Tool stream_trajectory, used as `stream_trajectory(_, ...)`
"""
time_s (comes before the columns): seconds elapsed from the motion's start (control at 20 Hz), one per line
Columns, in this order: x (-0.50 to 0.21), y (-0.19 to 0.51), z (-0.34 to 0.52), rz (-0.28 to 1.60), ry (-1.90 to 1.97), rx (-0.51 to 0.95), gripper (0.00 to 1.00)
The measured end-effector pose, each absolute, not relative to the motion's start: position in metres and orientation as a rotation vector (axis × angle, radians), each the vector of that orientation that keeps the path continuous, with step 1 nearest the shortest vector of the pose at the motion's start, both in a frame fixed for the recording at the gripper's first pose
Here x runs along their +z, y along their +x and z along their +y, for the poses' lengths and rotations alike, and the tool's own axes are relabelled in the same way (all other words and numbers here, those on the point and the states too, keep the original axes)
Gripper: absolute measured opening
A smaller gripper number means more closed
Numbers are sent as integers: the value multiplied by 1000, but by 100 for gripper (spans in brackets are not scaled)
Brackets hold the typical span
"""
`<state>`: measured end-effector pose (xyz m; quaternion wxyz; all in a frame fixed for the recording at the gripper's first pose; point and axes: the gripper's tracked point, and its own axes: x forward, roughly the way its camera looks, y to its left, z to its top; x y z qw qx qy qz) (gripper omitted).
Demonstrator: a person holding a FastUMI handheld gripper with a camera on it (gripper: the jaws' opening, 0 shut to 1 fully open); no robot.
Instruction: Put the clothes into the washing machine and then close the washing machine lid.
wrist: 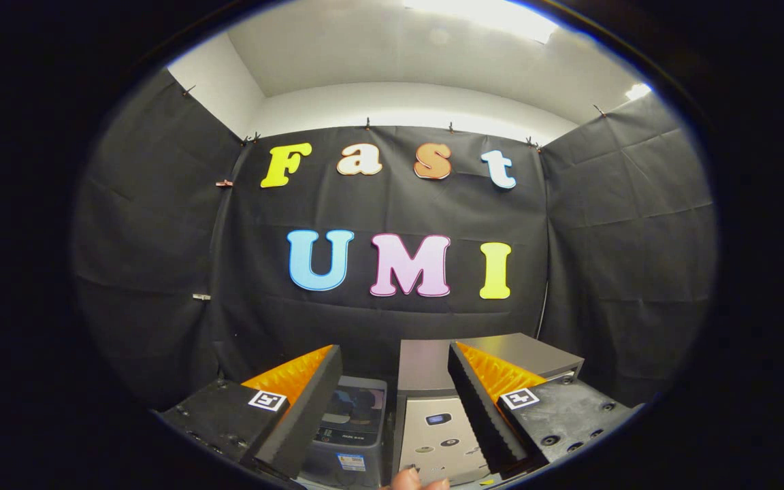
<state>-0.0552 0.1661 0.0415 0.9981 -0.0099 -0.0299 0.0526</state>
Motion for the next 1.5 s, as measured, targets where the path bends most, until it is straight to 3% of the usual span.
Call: stream_trajectory(1.5,33,-50,159,-34,-8,57,98)
